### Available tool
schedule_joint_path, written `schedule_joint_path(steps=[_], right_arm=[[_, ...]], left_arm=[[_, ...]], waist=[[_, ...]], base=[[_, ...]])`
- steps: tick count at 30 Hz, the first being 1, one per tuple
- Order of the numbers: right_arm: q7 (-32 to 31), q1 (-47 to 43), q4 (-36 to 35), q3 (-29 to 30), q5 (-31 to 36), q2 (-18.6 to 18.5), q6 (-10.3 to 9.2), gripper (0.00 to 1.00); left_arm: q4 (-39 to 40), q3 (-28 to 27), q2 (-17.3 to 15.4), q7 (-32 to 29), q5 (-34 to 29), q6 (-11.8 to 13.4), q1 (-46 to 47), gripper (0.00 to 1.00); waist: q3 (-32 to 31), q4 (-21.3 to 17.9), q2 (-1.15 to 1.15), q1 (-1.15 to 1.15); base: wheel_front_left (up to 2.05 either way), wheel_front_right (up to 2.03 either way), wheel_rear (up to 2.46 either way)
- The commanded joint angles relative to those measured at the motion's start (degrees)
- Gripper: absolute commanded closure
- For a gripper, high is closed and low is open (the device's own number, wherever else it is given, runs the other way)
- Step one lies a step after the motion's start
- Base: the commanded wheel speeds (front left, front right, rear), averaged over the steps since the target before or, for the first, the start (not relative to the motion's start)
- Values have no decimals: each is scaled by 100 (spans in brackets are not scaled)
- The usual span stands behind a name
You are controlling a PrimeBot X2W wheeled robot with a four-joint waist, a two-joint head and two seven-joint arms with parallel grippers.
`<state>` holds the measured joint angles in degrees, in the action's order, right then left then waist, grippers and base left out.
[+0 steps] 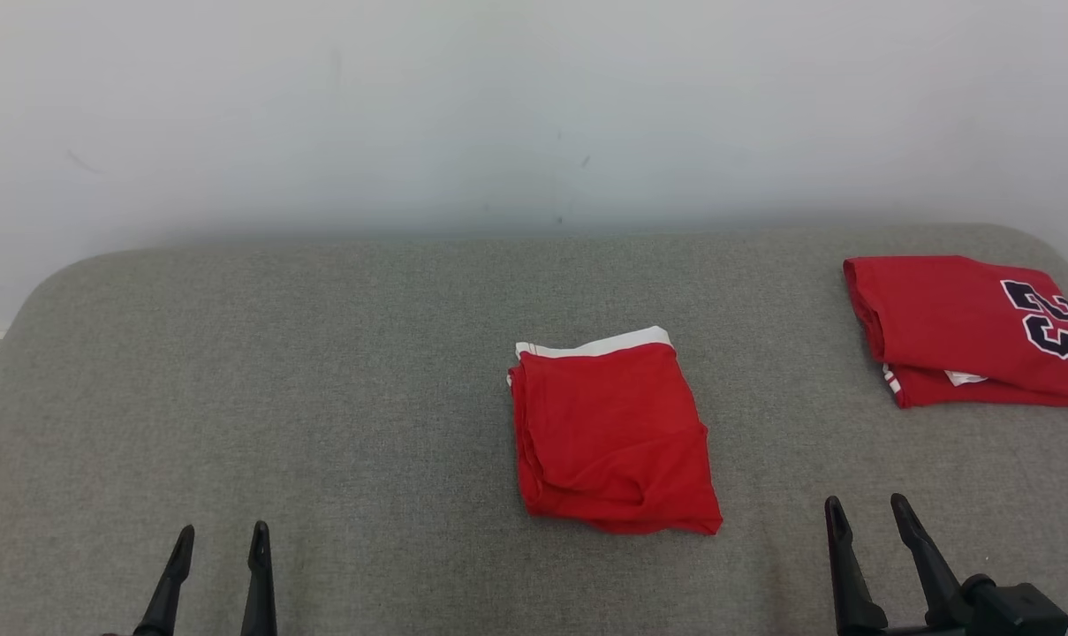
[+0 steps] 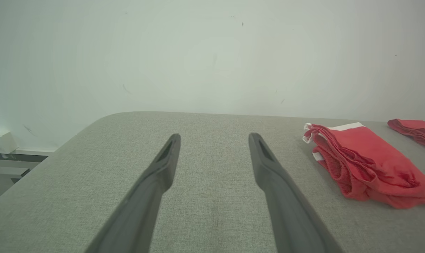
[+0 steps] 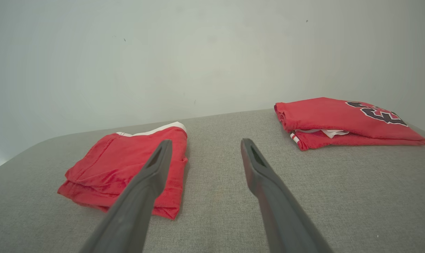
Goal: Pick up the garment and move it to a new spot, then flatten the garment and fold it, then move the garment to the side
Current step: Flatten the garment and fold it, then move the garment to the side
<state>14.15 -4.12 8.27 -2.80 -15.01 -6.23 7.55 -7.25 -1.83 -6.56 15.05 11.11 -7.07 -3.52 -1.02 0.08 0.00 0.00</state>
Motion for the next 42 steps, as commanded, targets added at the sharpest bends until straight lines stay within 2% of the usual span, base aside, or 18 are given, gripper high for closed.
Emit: schedule_joint_path(steps=[1, 13, 22, 30, 42], right_arm=[[-6, -23, -3, -1, 29, 8, -15, 0], [-56, 159, 90, -71, 0, 26, -15, 0], [-301, 1408, 528, -190, 56, -32, -15, 0], [-862, 2603, 1581, -121, 183, -127, -15, 0], [-1333, 3354, 3069, -43, 242, -181, -15, 0]], left_arm=[[14, 9, -26, 16, 52, -10, -77, 0], [-7, 55, 6, 16, 33, -18, -3, 0], [-33, 175, 8, 16, -20, -27, 180, 0], [-87, 315, 49, 17, -19, -36, 423, 0], [-153, 365, 83, 16, 37, -49, 724, 0]], waist=[[1, 2, 0, 0], [24, 73, 0, 0], [215, 350, 0, 0], [471, 706, 0, 0], [824, 990, 0, 0]], base=[[0, 0, 0], [0, 0, 0], [0, 0, 0], [0, 0, 0], [0, 0, 0]])
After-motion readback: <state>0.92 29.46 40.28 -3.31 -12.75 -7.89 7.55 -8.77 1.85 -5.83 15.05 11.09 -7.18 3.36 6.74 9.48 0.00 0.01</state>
